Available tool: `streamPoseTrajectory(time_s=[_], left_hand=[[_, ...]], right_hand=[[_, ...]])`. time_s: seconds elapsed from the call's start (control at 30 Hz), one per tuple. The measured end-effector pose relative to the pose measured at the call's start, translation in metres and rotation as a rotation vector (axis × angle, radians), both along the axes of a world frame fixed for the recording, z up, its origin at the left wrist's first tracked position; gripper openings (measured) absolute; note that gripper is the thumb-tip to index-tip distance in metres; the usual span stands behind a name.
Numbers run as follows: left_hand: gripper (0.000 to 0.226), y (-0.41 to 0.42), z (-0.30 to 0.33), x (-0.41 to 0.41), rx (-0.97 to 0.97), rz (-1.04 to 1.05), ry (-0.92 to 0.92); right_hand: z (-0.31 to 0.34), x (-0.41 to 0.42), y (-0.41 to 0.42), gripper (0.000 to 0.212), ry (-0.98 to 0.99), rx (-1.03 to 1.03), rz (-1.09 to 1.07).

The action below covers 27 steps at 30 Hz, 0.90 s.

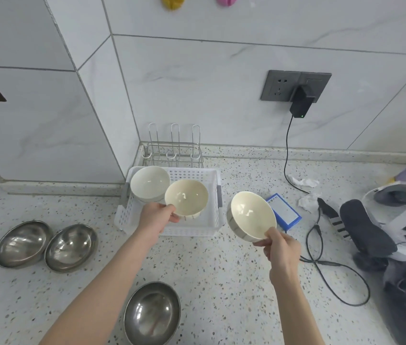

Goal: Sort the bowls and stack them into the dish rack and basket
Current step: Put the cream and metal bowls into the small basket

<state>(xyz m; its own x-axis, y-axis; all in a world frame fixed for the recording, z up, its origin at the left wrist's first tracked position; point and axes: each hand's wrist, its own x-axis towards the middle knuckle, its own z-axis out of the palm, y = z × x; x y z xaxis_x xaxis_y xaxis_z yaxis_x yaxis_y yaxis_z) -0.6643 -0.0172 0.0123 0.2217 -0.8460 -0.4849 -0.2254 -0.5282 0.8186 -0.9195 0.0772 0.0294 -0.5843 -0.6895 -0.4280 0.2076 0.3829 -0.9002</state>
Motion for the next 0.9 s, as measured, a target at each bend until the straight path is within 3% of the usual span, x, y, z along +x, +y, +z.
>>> streamPoseTrajectory(time_s=[0.37,0.9], left_hand=[[0.018,-0.036,-0.033,-0.030,0.086,0.052,-0.055],[0.022,-0.050,-0.047,-0.040,0.124,0.109,0.098]], right_hand=[[-0.013,0.013,-0.055,0.017,-0.007,-0.015,0.085],[-0.021,0.035,-0.125,0.017,0.197,-0.040,0.436]])
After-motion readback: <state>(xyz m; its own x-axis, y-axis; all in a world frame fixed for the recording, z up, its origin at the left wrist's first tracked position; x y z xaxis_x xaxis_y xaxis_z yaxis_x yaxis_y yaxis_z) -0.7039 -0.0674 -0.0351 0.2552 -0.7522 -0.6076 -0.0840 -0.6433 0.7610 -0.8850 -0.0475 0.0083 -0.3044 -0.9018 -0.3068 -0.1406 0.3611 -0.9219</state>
